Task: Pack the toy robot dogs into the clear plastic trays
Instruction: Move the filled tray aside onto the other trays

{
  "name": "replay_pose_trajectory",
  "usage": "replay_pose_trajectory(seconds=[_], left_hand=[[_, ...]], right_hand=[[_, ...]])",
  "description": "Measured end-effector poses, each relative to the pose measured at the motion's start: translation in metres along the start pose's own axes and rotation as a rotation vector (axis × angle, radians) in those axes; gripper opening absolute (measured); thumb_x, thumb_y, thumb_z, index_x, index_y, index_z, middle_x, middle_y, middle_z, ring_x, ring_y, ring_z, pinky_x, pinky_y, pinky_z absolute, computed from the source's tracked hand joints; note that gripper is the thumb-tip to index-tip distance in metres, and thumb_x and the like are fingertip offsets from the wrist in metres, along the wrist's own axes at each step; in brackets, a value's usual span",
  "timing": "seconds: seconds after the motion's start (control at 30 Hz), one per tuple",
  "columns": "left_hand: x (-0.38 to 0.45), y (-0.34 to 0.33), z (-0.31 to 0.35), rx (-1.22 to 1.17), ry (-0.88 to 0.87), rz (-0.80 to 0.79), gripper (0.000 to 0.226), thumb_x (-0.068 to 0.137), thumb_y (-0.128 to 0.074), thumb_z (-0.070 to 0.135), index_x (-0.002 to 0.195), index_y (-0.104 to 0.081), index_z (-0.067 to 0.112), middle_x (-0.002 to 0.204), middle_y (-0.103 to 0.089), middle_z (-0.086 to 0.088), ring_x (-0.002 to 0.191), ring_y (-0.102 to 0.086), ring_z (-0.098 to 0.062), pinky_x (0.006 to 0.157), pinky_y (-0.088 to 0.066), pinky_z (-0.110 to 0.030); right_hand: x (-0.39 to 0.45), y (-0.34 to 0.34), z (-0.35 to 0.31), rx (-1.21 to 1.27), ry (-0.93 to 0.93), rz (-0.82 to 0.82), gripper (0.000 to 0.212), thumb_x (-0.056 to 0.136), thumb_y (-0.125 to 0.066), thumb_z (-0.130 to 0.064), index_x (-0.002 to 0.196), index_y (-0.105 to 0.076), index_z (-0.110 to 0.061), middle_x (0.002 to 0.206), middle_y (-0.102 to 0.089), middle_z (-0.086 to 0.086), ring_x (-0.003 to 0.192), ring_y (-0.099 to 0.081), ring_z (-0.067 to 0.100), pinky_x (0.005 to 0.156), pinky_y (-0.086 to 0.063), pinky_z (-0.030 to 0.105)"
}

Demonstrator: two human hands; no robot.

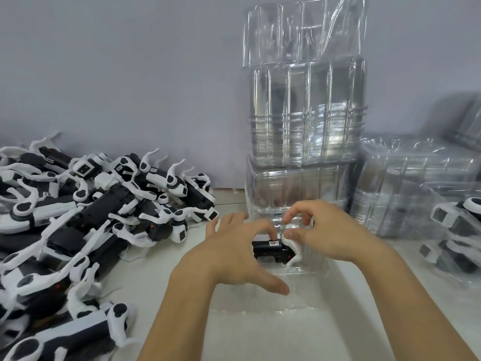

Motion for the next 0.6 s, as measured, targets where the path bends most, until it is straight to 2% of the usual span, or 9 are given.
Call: replay_pose_trajectory(seconds=[0.1,0.2,0.3,0.4,0.53,0.6], left_hand=[[0.000,-0.001,0.001,0.015,-0.015,-0.016,0.077,0.048,-0.088,0.065,0.110,-0.042,0.060,0.141,-0.030,0.012,0.142,-0.010,-0.008,0.121,0.006,-0.046],[0.000,0.000,0.002,0.022,-0.022,0.002,0.072,0.054,-0.087,0.061,0.111,-0.043,0.057,0.130,-0.033,0.013,0.135,-0.017,-0.012,0.120,0.003,-0.042],[-0.001,0.007,0.003,0.005,-0.028,0.039,0.066,0.058,-0.086,0.060,0.111,-0.048,0.054,0.120,-0.037,0.016,0.124,-0.023,-0.012,0.117,-0.006,-0.039],[-0.005,0.019,0.007,-0.042,-0.066,0.081,0.062,0.058,-0.086,0.061,0.110,-0.054,0.055,0.119,-0.041,0.018,0.118,-0.026,-0.010,0.108,-0.016,-0.034],[-0.013,0.039,0.010,-0.216,-0.135,0.141,0.062,0.054,-0.086,0.062,0.109,-0.059,0.058,0.128,-0.045,0.021,0.128,-0.035,-0.005,0.107,-0.030,-0.031],[-0.018,0.050,0.011,-0.322,-0.186,0.204,0.062,0.049,-0.082,0.066,0.107,-0.062,0.059,0.127,-0.049,0.026,0.127,-0.041,0.003,0.102,-0.033,-0.019]], right_hand=[[0.000,0.000,-0.002,-0.017,0.012,-0.009,0.012,0.087,-0.075,-0.039,0.095,-0.067,-0.040,0.094,-0.056,-0.004,0.079,-0.054,0.010,0.063,-0.040,0.021],[-0.002,0.002,-0.004,-0.008,0.030,-0.016,0.010,0.088,-0.074,-0.038,0.095,-0.067,-0.040,0.092,-0.057,-0.004,0.074,-0.053,0.008,0.063,-0.041,0.020],[-0.004,0.012,-0.009,0.048,0.061,0.008,0.006,0.090,-0.072,-0.034,0.092,-0.069,-0.039,0.077,-0.058,-0.007,0.060,-0.051,0.002,0.062,-0.042,0.018],[-0.008,0.043,-0.016,0.104,0.123,0.181,0.007,0.091,-0.070,-0.032,0.087,-0.071,-0.038,0.074,-0.066,-0.005,0.059,-0.054,0.002,0.063,-0.043,0.021],[-0.022,0.088,-0.022,0.339,0.221,0.504,0.016,0.093,-0.067,-0.023,0.084,-0.071,-0.036,0.078,-0.069,-0.019,0.063,-0.058,-0.004,0.059,-0.043,0.011],[-0.027,0.099,-0.021,0.453,0.250,0.602,0.019,0.094,-0.065,-0.020,0.086,-0.072,-0.037,0.076,-0.068,-0.017,0.062,-0.056,-0.002,0.062,-0.044,0.012]])
Point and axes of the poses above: each hand's wrist, its own x-axis towards the middle knuckle, its own y-axis out of the back of the hand, z = x × y, the point moved 9 cm from there along x, towards the middle knuckle
